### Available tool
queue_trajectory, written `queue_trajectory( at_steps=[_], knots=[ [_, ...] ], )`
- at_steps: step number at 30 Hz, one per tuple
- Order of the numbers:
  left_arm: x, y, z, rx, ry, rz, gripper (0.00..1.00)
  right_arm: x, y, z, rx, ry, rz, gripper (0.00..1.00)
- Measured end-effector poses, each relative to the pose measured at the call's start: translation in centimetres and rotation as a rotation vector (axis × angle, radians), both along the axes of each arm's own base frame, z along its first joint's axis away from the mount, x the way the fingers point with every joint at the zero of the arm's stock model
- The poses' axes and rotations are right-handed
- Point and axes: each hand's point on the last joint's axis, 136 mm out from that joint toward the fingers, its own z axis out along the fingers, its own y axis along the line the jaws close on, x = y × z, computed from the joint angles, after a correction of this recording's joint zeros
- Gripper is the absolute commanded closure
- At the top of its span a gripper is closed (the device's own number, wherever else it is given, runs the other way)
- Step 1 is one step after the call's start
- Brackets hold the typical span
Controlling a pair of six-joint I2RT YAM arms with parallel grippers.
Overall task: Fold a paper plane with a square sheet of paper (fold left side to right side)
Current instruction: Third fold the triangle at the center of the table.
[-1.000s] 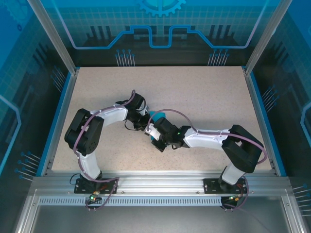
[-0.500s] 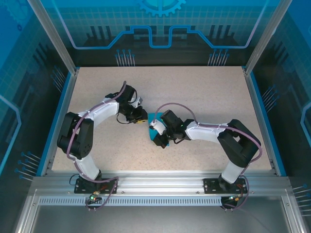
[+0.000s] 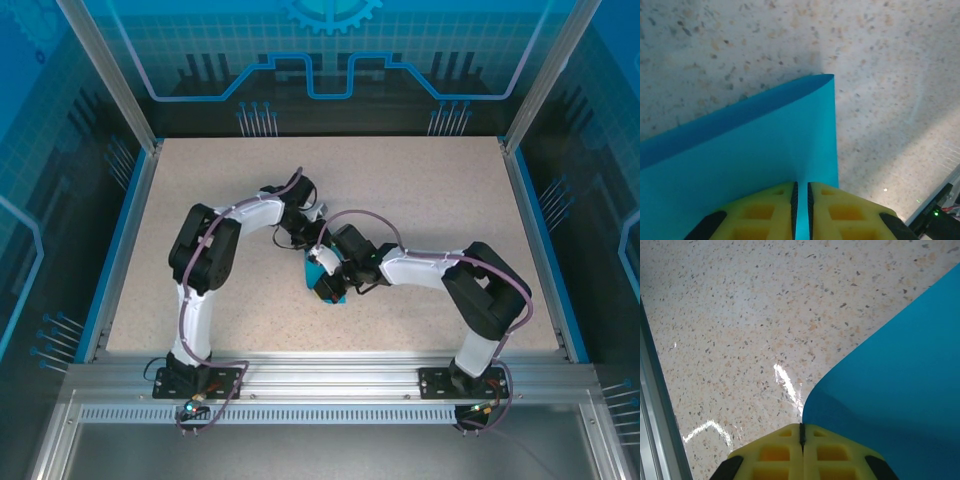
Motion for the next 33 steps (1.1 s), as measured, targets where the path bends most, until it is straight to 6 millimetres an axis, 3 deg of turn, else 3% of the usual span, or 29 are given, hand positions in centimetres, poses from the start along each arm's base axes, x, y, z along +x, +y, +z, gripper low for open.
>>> queue_trajectory(
  at_steps=[5,18,33],
  knots=[
    [-0.5,0.2,-1.2,0.017,0.026,-0.015,0.87,0.9,-0.6,0.0,-0.002,0.007,-0.038,0.96],
    [-0.5,0.2,-1.3,0.016,0.015,-0.03,0.88,3.6,-3.0,-1.3,-0.053,0.025,-0.176,0.96],
    [-0.6,-0.1,-1.3,0.013,0.007,-0.036,0.88,5.3,-4.5,-1.9,-0.111,0.01,-0.3,0.97]
  ],
)
